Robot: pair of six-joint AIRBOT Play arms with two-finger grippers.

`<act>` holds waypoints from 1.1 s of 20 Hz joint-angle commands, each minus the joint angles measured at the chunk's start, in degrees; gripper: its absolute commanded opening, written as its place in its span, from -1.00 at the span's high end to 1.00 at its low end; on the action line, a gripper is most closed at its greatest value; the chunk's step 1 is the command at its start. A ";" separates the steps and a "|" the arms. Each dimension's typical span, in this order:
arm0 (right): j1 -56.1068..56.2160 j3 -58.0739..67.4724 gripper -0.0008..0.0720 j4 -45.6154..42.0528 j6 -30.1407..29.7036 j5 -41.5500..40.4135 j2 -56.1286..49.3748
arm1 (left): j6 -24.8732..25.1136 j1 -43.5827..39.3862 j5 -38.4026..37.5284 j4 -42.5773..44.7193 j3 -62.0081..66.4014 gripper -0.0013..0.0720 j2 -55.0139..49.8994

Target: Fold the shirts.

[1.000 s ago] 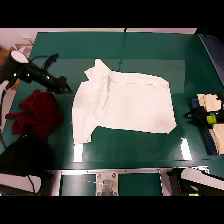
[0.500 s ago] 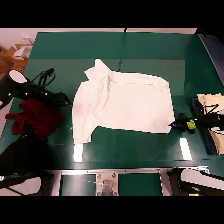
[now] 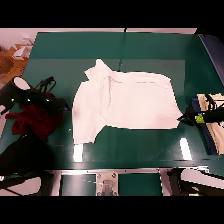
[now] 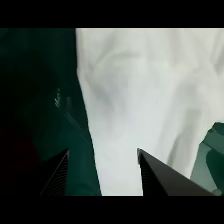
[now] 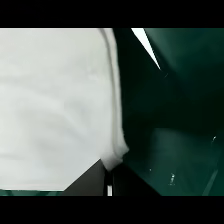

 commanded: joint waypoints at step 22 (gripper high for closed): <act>0.22 4.61 0.94 7.52 0.02 3.17 1.90 | 20.41 0.04 8.98 -22.08 3.34 0.89 -6.56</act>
